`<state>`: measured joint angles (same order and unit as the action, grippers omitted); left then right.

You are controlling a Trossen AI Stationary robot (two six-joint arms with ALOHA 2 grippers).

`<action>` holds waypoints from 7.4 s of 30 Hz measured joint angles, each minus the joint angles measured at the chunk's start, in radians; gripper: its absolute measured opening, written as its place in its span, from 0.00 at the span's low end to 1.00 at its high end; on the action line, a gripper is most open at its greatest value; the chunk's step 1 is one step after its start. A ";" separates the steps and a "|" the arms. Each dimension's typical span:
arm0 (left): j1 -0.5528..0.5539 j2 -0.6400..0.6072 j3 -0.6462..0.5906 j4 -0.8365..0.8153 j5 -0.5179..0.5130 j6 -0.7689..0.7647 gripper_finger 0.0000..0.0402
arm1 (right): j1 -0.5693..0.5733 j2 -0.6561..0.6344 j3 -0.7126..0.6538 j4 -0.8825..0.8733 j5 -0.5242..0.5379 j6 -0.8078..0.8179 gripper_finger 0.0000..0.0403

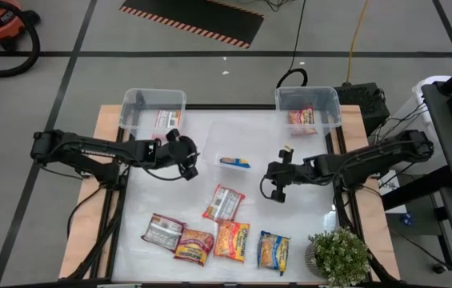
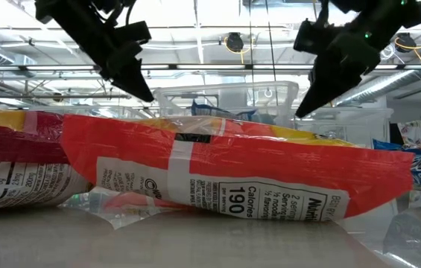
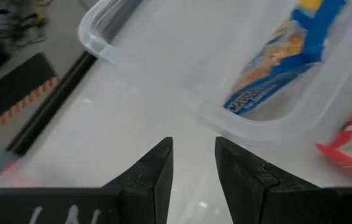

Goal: Sort Maruchan noodles
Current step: Adjust the bottom transparent bin, then put the blue noodle pack into the bottom transparent bin

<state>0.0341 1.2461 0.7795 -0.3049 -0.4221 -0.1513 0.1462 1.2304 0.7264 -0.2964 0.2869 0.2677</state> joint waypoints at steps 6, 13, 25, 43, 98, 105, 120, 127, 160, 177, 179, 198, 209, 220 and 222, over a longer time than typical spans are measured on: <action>-0.001 0.000 0.000 0.028 0.168 0.023 0.32 | -0.042 0.000 -0.024 0.045 0.002 -0.010 0.01; -0.001 -0.001 0.000 0.029 0.297 0.025 0.32 | -0.058 0.000 -0.039 0.046 0.006 -0.027 0.01; -0.011 -0.101 0.001 -0.063 0.287 0.018 0.32 | -0.058 -0.020 -0.040 -0.097 0.034 0.003 0.01; -0.019 0.018 0.000 -0.026 0.131 -0.008 0.32 | -0.094 -0.018 -0.055 0.155 0.261 -0.125 0.01; -0.176 -0.355 0.001 -0.305 0.238 -0.078 0.32 | 0.345 -0.152 -0.053 0.244 0.026 0.612 0.01; -0.203 -0.355 0.001 -0.303 0.238 -0.079 0.32 | 0.389 0.089 0.037 0.280 0.030 0.674 0.01; -0.207 -0.355 0.001 -0.294 0.239 -0.069 0.32 | 0.400 0.455 0.546 -0.091 -0.106 0.563 0.21; -0.208 -0.355 0.001 -0.296 0.242 -0.071 0.32 | 0.400 0.455 0.542 -0.194 -0.108 0.701 0.44; -0.208 -0.355 0.001 -0.284 0.242 -0.064 0.32 | 0.431 0.455 0.181 0.114 -0.189 0.850 0.43; -0.208 -0.355 0.001 -0.269 0.242 -0.061 0.32 | 0.432 0.440 0.178 0.112 -0.239 0.841 0.02; -0.208 -0.355 0.001 -0.269 0.242 -0.056 0.32 | 0.430 0.431 0.185 0.109 -0.225 0.820 0.01; -0.208 -0.354 0.000 -0.230 0.242 -0.053 0.32 | 0.424 0.315 0.287 0.090 0.064 0.615 0.00; -0.208 -0.354 0.000 -0.215 0.242 -0.041 0.32 | 0.471 0.315 0.286 -0.050 -0.166 0.669 0.14; -0.208 -0.354 0.000 -0.213 0.242 -0.061 0.32 | 0.490 0.315 0.286 -0.201 -0.343 0.593 0.48; -0.208 -0.354 0.000 -0.213 0.242 -0.061 0.32 | 0.505 0.315 0.286 -0.194 -0.343 0.516 0.49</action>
<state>-0.1738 0.8917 0.7799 -0.5179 -0.1806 -0.2119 0.6513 1.5452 1.0126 -0.4903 -0.0563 0.7833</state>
